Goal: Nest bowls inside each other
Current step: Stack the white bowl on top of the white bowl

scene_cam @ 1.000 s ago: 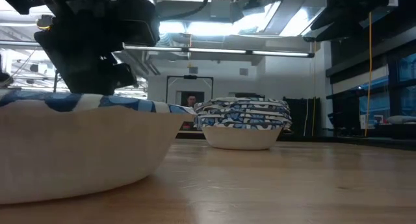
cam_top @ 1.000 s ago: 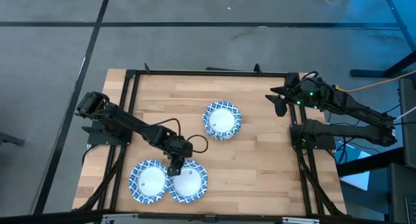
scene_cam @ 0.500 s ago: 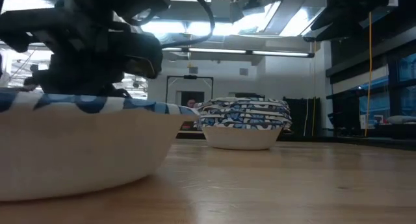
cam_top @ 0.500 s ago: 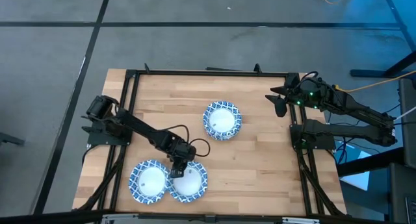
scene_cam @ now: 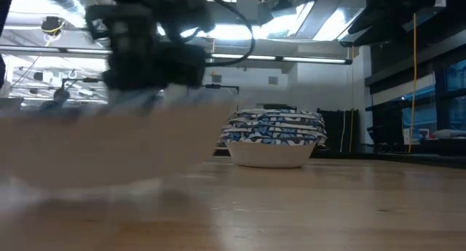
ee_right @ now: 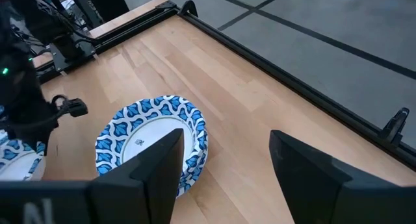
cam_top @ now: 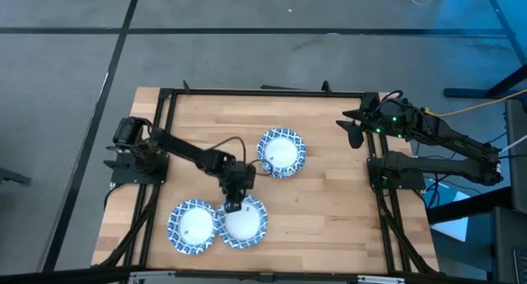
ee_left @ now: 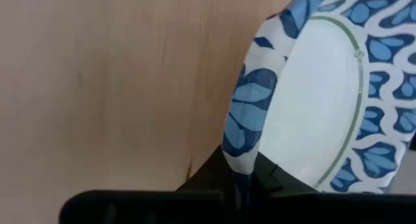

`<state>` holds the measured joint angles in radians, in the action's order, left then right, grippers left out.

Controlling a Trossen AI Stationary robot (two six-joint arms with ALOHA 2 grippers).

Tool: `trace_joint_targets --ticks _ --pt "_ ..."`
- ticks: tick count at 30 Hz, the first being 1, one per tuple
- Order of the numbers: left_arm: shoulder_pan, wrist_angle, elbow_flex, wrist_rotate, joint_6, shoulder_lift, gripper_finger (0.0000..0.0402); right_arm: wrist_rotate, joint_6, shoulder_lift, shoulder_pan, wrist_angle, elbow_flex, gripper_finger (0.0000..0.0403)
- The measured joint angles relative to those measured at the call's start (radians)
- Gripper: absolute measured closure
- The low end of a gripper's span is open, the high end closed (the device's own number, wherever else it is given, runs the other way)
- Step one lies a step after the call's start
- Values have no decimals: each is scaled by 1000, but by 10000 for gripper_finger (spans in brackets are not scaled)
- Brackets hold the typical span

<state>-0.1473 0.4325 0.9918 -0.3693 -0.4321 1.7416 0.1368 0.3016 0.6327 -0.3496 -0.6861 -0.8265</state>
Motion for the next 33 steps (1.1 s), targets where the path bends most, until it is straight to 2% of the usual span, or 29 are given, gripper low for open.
trace_joint_targets --ticks 9,14,16,20,23,29,33 --pt "193 0 152 -243 9 0 400 0 -11 0 0 0 0 175" --pt "281 17 232 -270 22 0 401 1 -18 0 0 -1 0 175" --pt "326 50 271 -243 43 -1 401 1 -20 0 0 -1 0 175" --pt "404 86 320 -103 49 -1 401 1 -23 0 0 -1 0 175" --pt "455 82 331 -39 46 -1 401 1 -24 0 0 -1 0 175" --pt "549 5 333 -7 -40 -1 401 1 -26 0 0 -1 0 175" --pt "574 -2 334 -7 -60 5 401 1 -26 0 0 -1 0 175"
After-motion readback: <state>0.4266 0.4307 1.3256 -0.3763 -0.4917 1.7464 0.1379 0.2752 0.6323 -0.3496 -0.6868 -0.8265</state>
